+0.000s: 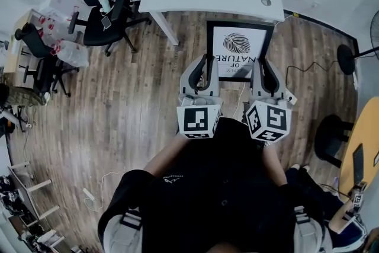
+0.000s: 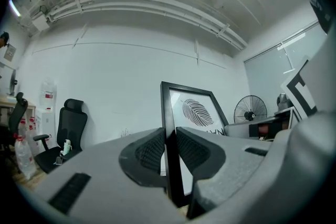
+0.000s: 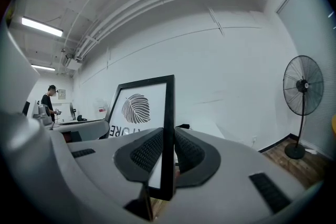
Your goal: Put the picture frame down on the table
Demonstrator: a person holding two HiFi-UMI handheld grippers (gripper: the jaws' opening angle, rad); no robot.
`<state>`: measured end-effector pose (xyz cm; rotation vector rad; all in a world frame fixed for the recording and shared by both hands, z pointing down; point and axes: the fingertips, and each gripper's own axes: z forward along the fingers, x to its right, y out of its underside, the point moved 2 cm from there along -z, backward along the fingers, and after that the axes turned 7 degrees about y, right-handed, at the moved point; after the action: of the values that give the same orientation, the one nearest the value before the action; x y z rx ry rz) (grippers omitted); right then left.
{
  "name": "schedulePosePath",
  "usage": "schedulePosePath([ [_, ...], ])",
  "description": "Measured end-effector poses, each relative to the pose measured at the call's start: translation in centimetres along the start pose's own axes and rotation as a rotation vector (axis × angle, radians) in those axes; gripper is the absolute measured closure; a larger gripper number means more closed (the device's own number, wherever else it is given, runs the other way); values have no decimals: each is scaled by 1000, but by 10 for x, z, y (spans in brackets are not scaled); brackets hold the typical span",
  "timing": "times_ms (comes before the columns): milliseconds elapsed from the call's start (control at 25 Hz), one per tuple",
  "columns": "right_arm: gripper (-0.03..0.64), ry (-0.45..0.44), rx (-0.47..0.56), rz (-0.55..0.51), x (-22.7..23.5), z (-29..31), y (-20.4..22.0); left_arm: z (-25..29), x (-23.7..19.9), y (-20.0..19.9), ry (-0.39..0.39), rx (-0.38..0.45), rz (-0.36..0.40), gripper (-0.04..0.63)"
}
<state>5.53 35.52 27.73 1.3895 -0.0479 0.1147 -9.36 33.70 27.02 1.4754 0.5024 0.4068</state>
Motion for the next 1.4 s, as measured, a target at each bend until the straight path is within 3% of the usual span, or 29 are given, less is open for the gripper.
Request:
schedulePosePath([
  [1000,552,154,-9,13,16,196,-42,205,-95,-17,146,-14,-18,523],
  [1400,552,213,24,7,-8,292,-60,285,-167,-25,203,13,-17,523],
])
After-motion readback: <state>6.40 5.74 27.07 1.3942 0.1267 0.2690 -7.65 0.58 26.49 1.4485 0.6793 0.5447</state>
